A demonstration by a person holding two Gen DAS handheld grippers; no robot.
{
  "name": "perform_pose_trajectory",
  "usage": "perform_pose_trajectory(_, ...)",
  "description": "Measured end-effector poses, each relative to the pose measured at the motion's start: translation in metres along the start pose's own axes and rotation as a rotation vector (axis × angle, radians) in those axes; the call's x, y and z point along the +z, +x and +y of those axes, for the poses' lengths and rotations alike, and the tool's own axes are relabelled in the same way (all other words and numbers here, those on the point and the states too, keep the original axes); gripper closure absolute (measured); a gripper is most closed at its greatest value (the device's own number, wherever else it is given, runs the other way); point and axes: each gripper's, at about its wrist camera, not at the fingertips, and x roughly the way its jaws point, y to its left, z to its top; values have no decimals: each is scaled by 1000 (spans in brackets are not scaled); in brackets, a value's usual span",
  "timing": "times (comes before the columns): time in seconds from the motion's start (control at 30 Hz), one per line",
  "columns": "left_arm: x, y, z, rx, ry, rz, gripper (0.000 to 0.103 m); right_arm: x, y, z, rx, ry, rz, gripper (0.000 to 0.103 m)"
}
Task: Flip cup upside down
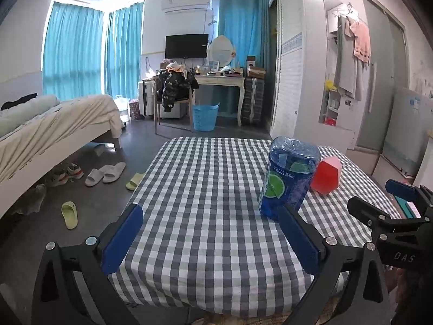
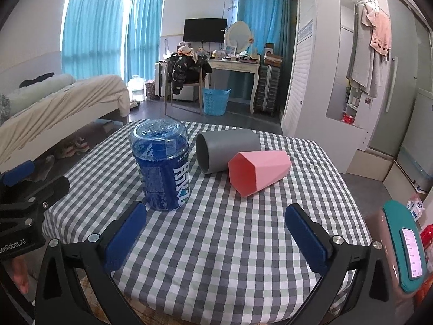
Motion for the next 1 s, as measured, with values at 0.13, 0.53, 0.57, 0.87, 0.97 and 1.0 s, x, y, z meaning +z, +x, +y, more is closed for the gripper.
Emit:
perform_pose_trajectory(0.13,-1,1,0,-2,-4,5,0,0,-1,0,3,7,-1,0)
perform_pose_trajectory(0.53,-1,1,0,2,-23,11,0,0,-3,-4,1,15,3,0)
perform_pose_trajectory(0.57,-1,1,0,0,-23,11,0,0,-3,-4,1,14,2,0)
perform_pose_trajectory(0.87,-1,1,0,2,-17,13,0,0,-4,-4,-3,18,-3,0)
perform_pose_trajectory(0.97,-1,-1,0,1,-14,16,0,0,-4,-3,-1,17,0,0)
perform_pose_trajectory(1.0,-1,-1,0,2,-13,16,0,0,-4,-3,-2,17,0,0)
